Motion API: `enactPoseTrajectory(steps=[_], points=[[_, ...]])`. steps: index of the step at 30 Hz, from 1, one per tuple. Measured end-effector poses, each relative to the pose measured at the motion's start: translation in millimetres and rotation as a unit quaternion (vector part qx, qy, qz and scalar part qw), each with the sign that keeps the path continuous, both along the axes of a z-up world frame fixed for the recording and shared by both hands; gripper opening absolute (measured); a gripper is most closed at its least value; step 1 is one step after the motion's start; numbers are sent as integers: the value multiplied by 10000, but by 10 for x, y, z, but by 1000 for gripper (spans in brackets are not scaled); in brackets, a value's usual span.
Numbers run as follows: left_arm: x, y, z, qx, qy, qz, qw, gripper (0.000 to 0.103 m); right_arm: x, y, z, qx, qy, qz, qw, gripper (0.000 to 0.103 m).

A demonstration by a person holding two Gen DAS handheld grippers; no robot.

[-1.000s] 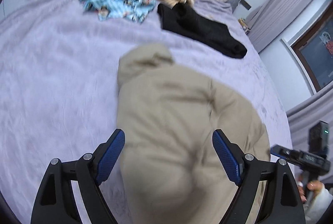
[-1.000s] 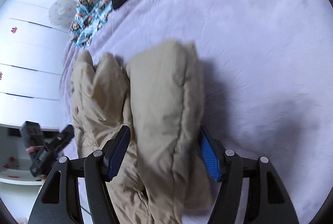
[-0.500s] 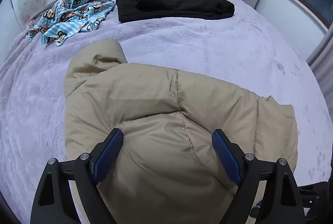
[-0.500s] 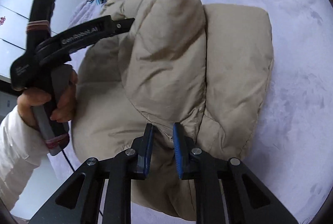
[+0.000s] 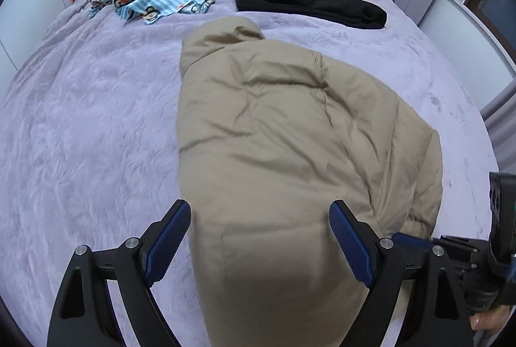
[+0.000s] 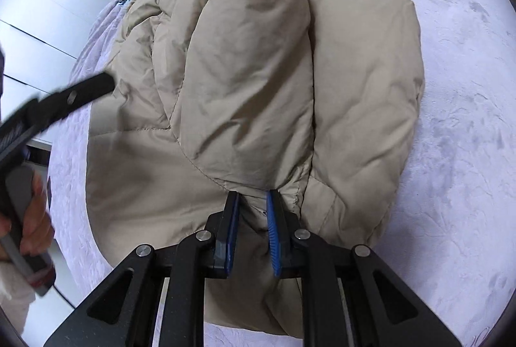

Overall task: Fold large clothes
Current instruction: 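Lower the jacket bundle onto the bed and open both tools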

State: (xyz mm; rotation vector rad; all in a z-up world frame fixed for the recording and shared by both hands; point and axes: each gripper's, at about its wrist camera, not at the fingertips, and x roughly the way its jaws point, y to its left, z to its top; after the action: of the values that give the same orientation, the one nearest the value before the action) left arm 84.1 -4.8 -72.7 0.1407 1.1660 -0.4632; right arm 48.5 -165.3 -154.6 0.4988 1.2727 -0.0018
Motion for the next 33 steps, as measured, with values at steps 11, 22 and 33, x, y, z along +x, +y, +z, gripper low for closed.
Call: enactPoseTrajectory(steps=[11,22,33], points=[[-420,335,-184,220,492,41,9985,88,-111,183,318,-222,375,-149,9989,22],[-477,453,-406,154,773,-196,9967,90,-335,243,145,-110,693,-748,9947,21],[-626,656,-108,88,821,-22,9966,90,-529,306,493,-202,579,-847,9945,22]])
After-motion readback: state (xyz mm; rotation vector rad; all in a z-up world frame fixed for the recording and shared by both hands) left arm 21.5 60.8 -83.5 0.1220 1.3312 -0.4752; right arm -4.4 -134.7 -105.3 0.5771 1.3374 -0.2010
